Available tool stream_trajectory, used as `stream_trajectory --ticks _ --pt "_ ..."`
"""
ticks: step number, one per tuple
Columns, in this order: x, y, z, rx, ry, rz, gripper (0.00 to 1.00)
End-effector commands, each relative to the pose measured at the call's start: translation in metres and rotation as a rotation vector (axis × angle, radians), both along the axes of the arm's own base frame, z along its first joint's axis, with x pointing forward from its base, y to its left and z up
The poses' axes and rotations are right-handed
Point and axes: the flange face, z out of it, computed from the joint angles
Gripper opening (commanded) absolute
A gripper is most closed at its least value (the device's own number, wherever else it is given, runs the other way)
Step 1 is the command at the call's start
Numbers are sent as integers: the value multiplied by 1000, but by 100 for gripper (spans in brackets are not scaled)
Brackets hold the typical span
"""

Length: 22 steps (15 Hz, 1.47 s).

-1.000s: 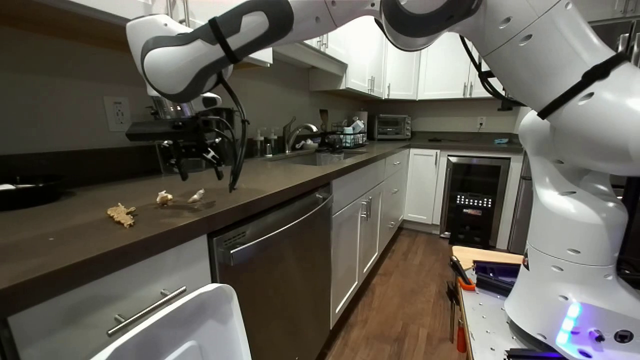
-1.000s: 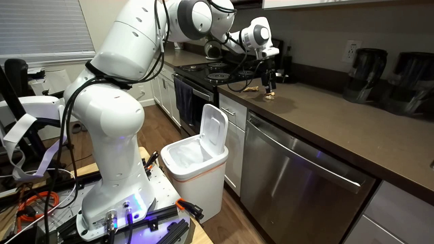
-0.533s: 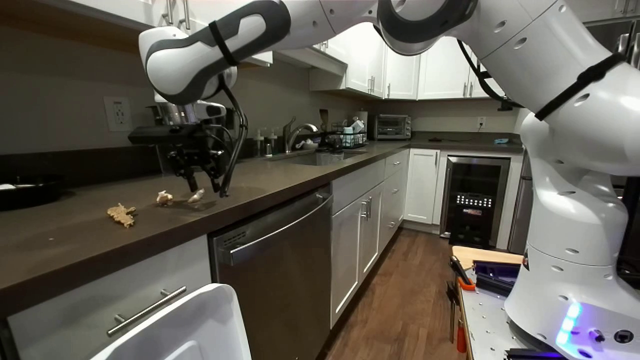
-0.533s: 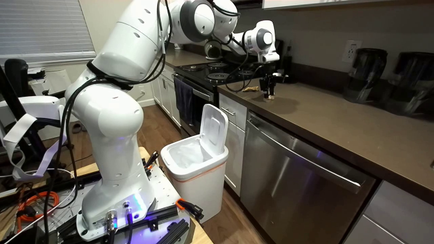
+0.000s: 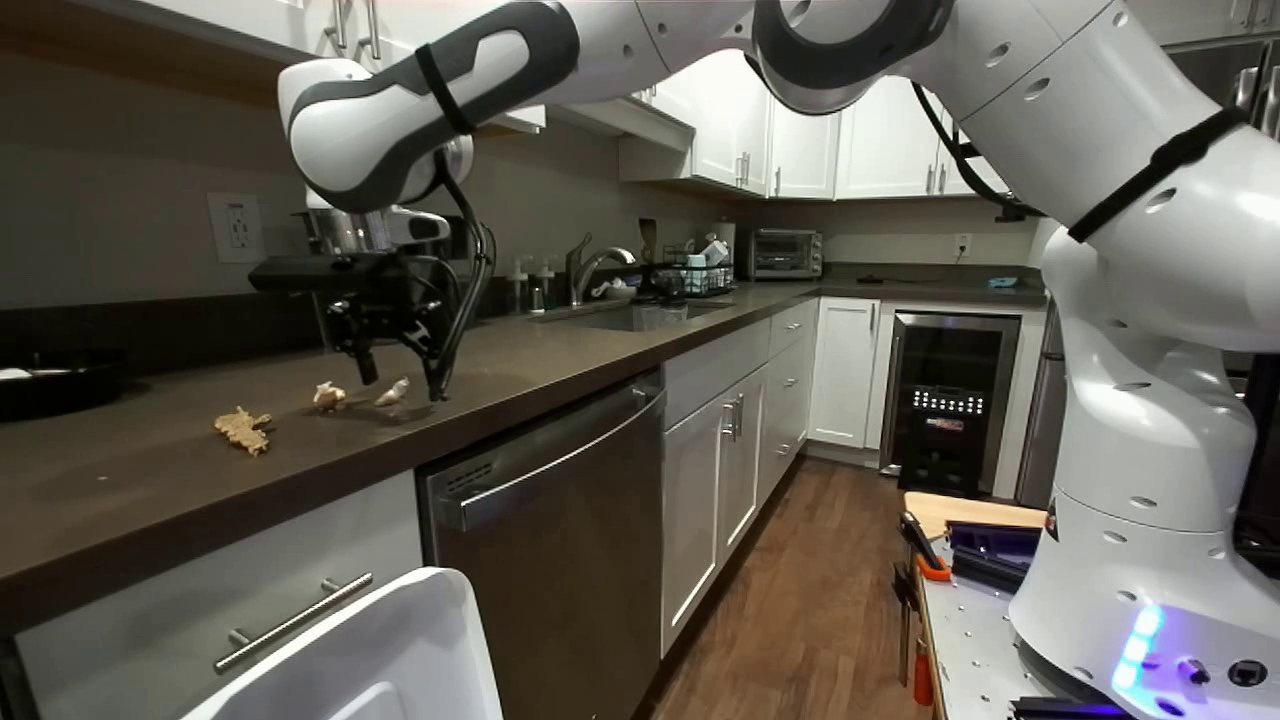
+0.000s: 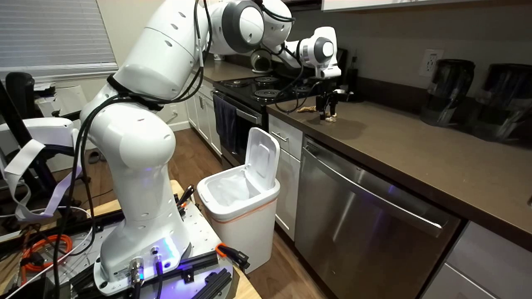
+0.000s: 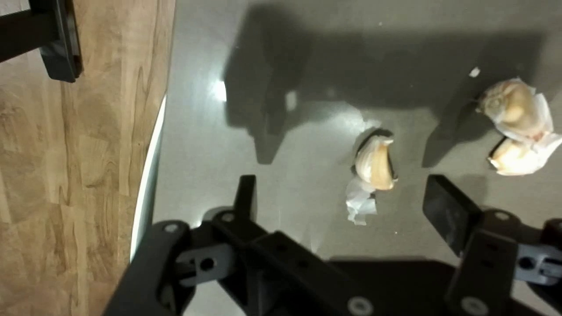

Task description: Pick up one object from the countertop and put it in the white bin.

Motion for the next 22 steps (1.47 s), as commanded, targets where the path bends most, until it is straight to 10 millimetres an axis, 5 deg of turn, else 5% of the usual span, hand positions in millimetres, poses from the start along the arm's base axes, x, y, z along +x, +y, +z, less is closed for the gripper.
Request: stream_trajectory --ticks 1,6,7,15,19,22 --pt "-1 3 2 60 -5 -54 100" --pt "-3 2 4 86 -16 -98 80" --pt "-3 2 4 84 -18 -97 62" --pt "-2 -11 3 110 -36 -124 13" --pt "-1 -19 1 132 -45 -148 14" --pt "-2 -22 -2 141 -45 -162 45"
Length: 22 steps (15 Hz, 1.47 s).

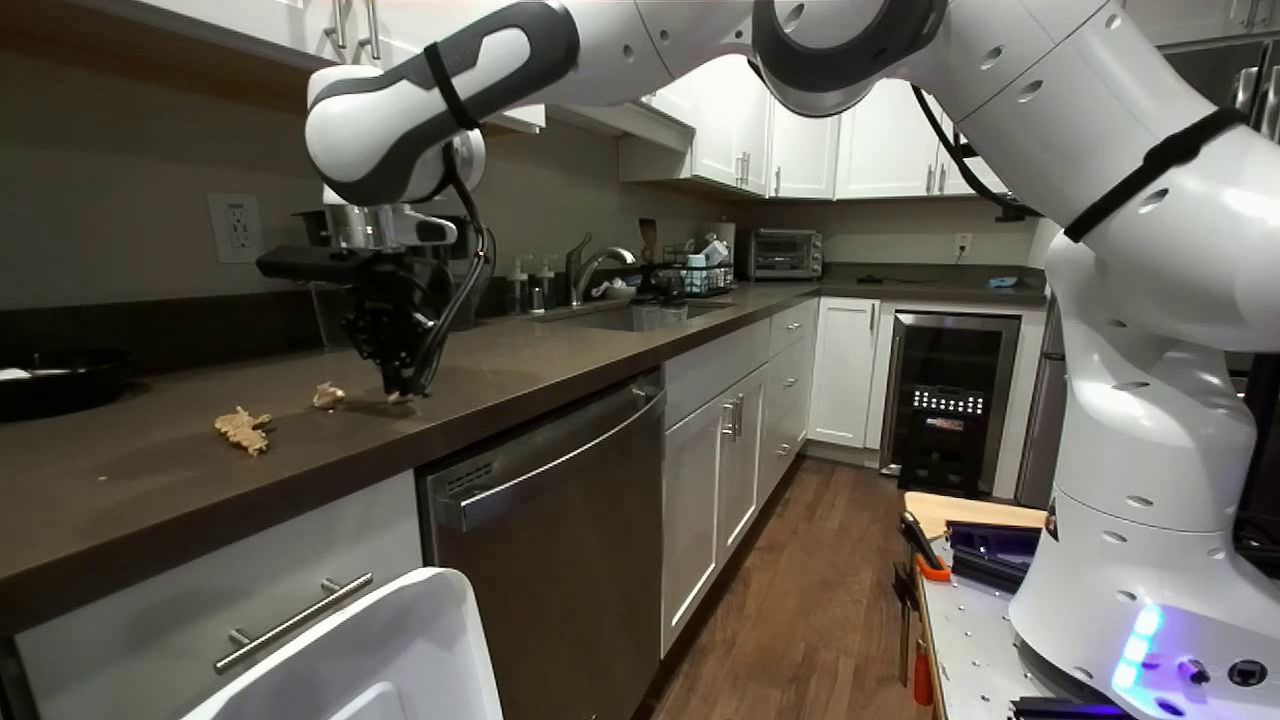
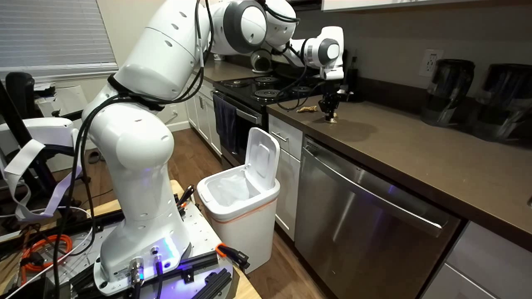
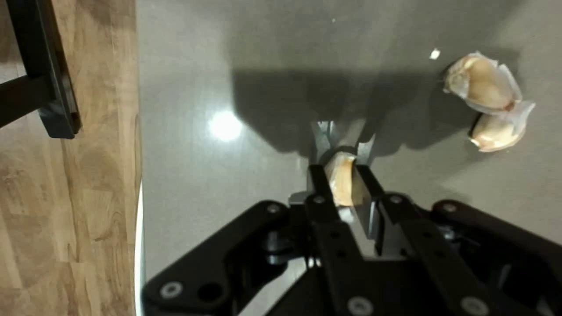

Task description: Pick up one object from the countertop and put it in the white bin.

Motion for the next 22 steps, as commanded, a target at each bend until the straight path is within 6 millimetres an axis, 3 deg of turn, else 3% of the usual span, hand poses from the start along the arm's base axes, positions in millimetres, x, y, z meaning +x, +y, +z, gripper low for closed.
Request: stream_trajectory --ticks 1,3,4,6,9,15,18,22 --pt "-8 -6 -5 42 -1 -43 49" --pt "-9 -8 -11 44 3 -48 51" --pt "-9 -10 -14 47 2 -51 23" --pt "-9 -10 -13 52 -2 -55 24" --pt "-11 -9 -10 52 -1 -57 7" --pt "-15 5 1 69 9 -14 8" --pt "-21 31 27 93 1 75 8" --pt "-40 65 80 97 -1 231 8"
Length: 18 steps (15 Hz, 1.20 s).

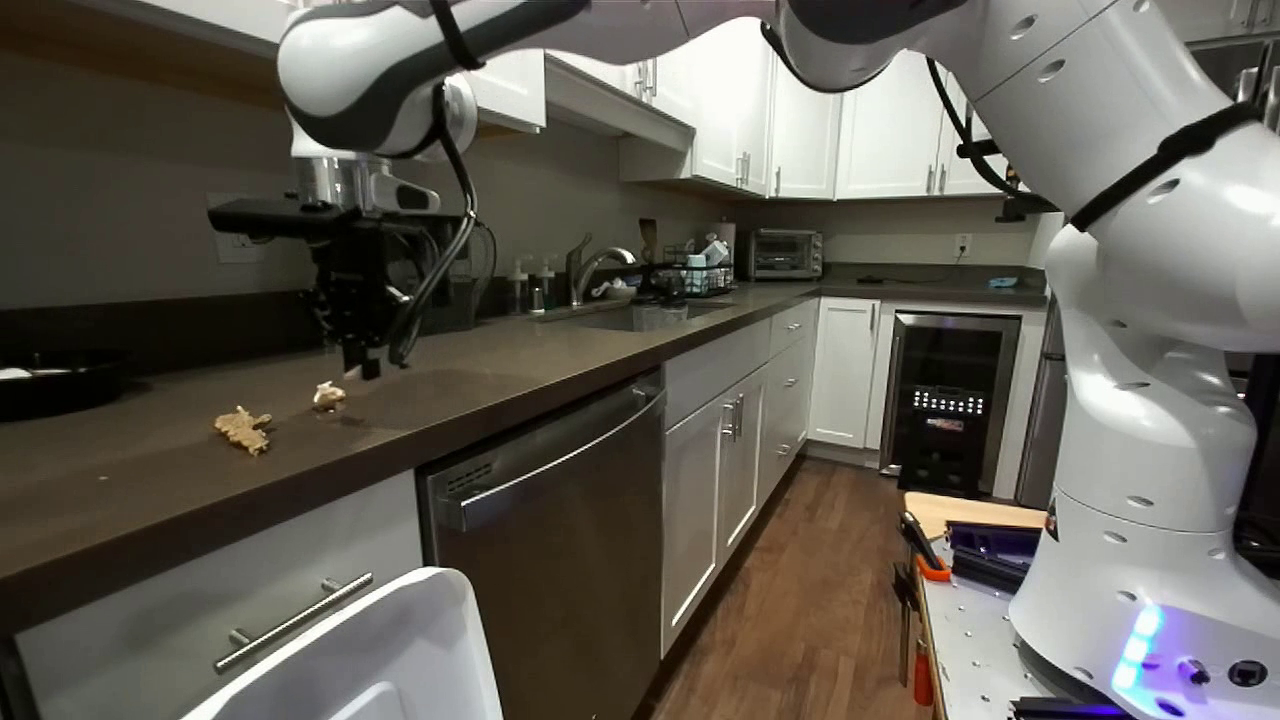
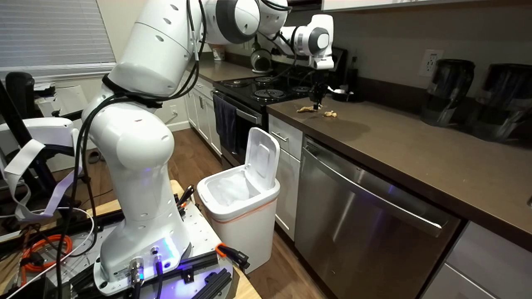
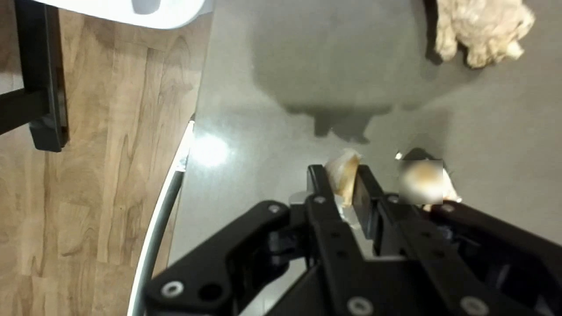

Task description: Pick up one object from the countertop and put it in the white bin.

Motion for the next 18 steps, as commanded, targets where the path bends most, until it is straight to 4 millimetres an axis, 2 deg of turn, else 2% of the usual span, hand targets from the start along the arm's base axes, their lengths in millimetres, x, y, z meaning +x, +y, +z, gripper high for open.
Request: stream_trajectory --ticks 1,3,6,12,18 --pt "-29 23 51 24 19 150 8" --pt "-46 38 69 34 33 233 8" --pt "-77 63 79 45 60 345 8" --pt "-137 100 66 76 133 497 8" --pt "-176 117 56 87 183 587 8"
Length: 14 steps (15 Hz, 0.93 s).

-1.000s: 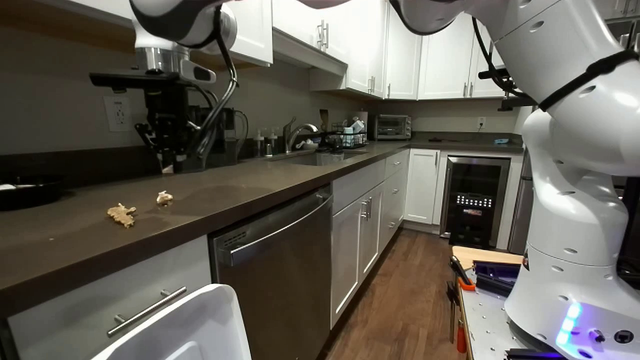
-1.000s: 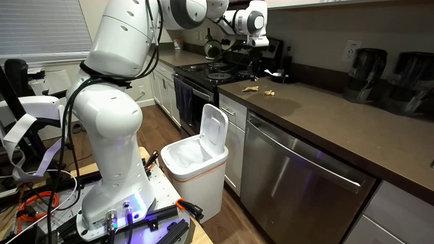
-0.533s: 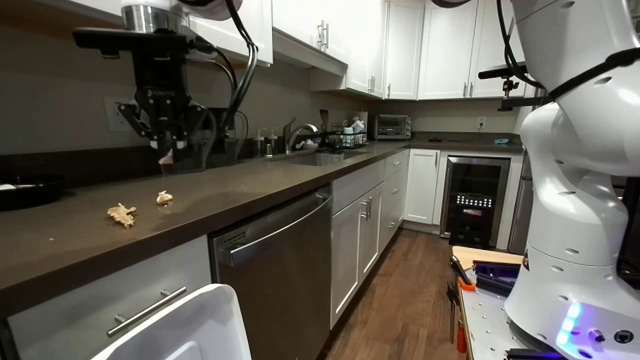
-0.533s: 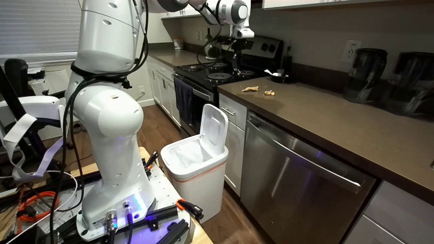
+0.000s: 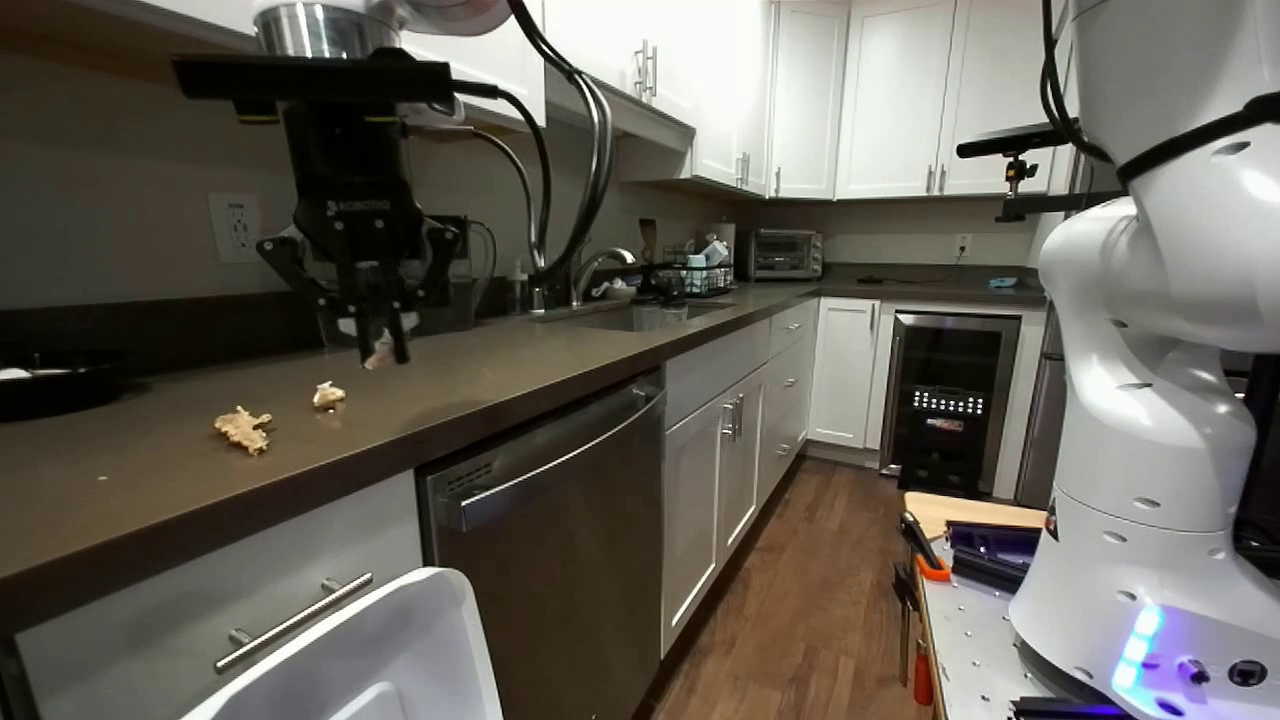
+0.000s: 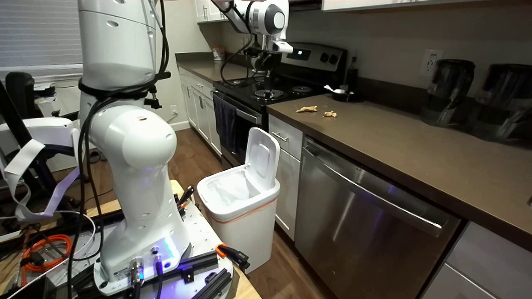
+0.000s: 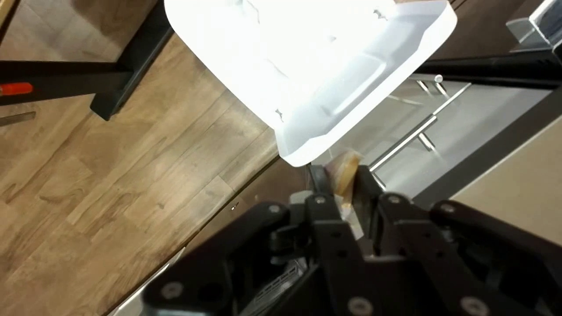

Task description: Pick up one object from the countertop and put it in the white bin.

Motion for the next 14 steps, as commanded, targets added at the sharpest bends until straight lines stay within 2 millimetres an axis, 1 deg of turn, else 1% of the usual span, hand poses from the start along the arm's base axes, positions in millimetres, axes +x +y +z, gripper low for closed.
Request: stream_trajectory --ticks 1,2,3,4,8,10,12,14 --pt "-26 0 3 24 23 57 12" --pt "-29 1 1 23 28 65 44" --pt "-32 1 1 21 29 72 44" --pt "-34 1 0 21 32 77 49" --pt "-41 2 -1 18 40 91 75" --pt "-42 2 -3 18 43 91 88" --pt "-43 3 -2 17 42 93 98" --pt "-42 3 -4 15 43 98 100"
